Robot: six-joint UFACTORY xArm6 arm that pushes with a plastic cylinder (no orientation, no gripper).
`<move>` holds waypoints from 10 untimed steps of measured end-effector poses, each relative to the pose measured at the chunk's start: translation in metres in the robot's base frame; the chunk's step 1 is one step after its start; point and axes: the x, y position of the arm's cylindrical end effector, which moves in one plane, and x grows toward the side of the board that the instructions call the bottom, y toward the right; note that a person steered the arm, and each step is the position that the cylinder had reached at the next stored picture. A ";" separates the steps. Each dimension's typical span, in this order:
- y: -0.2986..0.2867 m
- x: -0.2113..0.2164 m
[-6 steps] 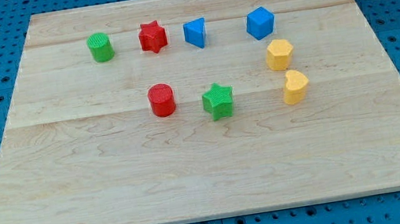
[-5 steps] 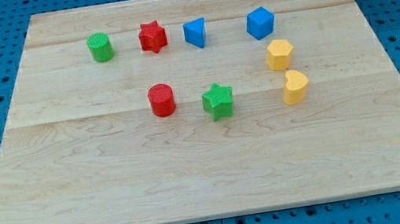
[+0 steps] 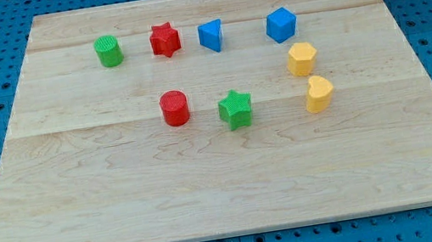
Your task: Place blue cube beside yellow hexagon
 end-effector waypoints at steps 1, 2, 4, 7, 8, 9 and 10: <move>-0.024 0.000; -0.070 0.010; -0.095 0.053; -0.122 0.028; -0.176 0.028; -0.194 0.073; -0.212 0.104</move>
